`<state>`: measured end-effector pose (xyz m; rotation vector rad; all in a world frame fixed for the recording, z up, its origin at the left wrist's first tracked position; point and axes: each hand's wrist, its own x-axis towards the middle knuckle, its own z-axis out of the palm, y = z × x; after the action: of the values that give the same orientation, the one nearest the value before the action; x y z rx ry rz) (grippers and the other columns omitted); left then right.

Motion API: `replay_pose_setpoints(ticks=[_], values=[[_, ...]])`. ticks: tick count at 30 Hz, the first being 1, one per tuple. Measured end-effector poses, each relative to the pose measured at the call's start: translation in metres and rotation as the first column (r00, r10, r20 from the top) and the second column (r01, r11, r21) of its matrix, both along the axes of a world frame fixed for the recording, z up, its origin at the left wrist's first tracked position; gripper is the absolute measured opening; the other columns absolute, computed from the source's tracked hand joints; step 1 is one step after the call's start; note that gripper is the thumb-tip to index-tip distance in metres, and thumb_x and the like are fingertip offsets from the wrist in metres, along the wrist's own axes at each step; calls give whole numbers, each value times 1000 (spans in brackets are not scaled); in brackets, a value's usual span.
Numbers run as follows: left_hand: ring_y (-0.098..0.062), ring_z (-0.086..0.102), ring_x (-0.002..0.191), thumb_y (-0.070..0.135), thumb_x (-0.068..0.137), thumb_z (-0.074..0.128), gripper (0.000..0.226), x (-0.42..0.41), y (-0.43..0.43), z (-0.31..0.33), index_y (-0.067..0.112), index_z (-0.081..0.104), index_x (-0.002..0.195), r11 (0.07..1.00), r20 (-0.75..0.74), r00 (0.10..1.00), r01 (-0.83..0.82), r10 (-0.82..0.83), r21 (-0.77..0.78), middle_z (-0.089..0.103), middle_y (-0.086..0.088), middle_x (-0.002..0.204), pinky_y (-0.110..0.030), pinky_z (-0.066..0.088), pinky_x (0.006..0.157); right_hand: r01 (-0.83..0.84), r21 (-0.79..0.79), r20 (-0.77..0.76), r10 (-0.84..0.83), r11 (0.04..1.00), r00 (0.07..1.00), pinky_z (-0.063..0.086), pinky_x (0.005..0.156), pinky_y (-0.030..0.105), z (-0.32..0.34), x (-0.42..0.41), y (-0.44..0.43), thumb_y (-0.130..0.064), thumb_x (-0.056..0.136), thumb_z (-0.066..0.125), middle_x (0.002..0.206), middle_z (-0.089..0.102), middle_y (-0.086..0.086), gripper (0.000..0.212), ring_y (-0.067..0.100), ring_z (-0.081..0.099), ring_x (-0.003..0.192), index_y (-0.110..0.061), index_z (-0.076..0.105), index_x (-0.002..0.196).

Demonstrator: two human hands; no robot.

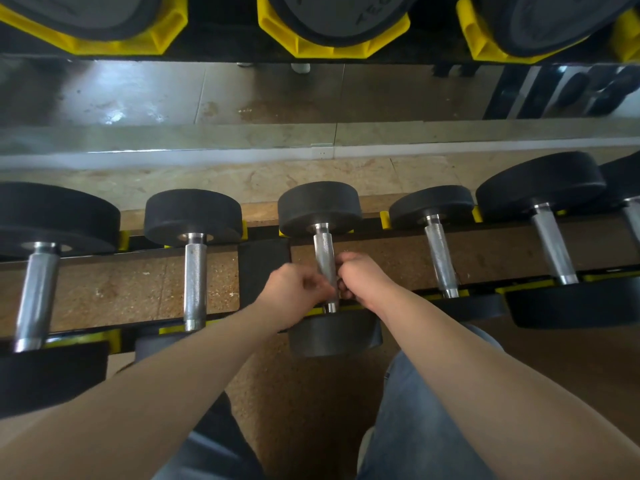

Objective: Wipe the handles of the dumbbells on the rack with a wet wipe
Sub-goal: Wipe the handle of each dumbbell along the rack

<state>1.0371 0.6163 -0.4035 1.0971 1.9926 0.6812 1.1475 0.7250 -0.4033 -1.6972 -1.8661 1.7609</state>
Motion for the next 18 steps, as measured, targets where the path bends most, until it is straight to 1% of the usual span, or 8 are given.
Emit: replay_pose_setpoints(ticks=[2, 4, 6, 8, 11, 14, 16, 18], values=[[-6, 65, 87, 34, 92, 75, 5, 4, -1, -2, 31, 73, 89, 998, -75, 997, 4, 1, 63, 69, 10, 90, -25, 55, 79, 6, -3, 2, -6, 1000, 1000, 42, 54, 28, 0, 0, 0, -15, 105, 46, 83, 62, 5, 33, 16, 55, 67, -22, 62, 133], [-4, 64, 84, 33, 95, 72, 6, 3, 13, 0, 29, 73, 92, 978, -98, 987, -105, 124, 180, 68, 13, 88, -21, 50, 75, 0, 3, -1, 0, 1000, 1000, 42, 55, 28, 0, 0, 0, -17, 105, 46, 86, 61, 5, 30, 17, 55, 69, -22, 62, 130], [-4, 63, 87, 35, 95, 71, 10, -3, 35, 3, 27, 76, 97, 926, -72, 960, -239, 270, 293, 70, 13, 91, -17, 44, 73, 5, -1, -10, -5, 1000, 1000, 43, 57, 29, 0, 2, -1, -18, 105, 45, 87, 61, 5, 26, 17, 55, 71, -22, 62, 125], [0, 61, 86, 36, 94, 72, 11, -5, 47, 7, 27, 77, 97, 881, 13, 930, -353, 368, 316, 69, 15, 92, -11, 40, 71, 3, -4, -13, -3, 1000, 1000, 45, 59, 29, 0, 2, -1, -17, 105, 44, 87, 62, 5, 25, 17, 57, 72, -24, 61, 123], [0, 64, 84, 37, 92, 75, 9, -1, 36, 1, 28, 76, 90, 888, 79, 925, -378, 371, 261, 70, 16, 87, -18, 51, 75, -3, -8, -21, 3, 1000, 1000, 45, 59, 29, -1, 3, 0, -18, 105, 45, 86, 62, 5, 23, 17, 57, 71, -24, 64, 116], [-10, 70, 87, 39, 89, 78, 10, 2, 7, -6, 30, 76, 87, 958, 100, 956, -282, 275, 54, 73, 9, 88, -33, 61, 80, -6, -6, -19, 6, 1000, 1000, 44, 55, 27, -3, 4, 1, -21, 105, 46, 86, 63, 5, 25, 15, 55, 67, -24, 63, 124], [-11, 70, 87, 39, 87, 79, 11, 2, -7, -5, 28, 76, 86, 982, 113, 977, -173, 181, -79, 73, 5, 90, -30, 60, 76, -13, -5, -3, 13, 1000, 1000, 45, 55, 26, -4, 4, 1, -21, 106, 45, 88, 64, 7, 28, 15, 55, 66, -25, 60, 130], [-12, 70, 88, 37, 87, 79, 11, 2, -12, -1, 27, 76, 86, 987, 115, 984, -126, 137, -99, 73, 3, 91, -29, 58, 75, -21, -4, 0, 21, 1000, 1000, 45, 55, 27, -5, 4, 2, -20, 105, 45, 89, 64, 8, 31, 16, 56, 66, -25, 60, 132]])
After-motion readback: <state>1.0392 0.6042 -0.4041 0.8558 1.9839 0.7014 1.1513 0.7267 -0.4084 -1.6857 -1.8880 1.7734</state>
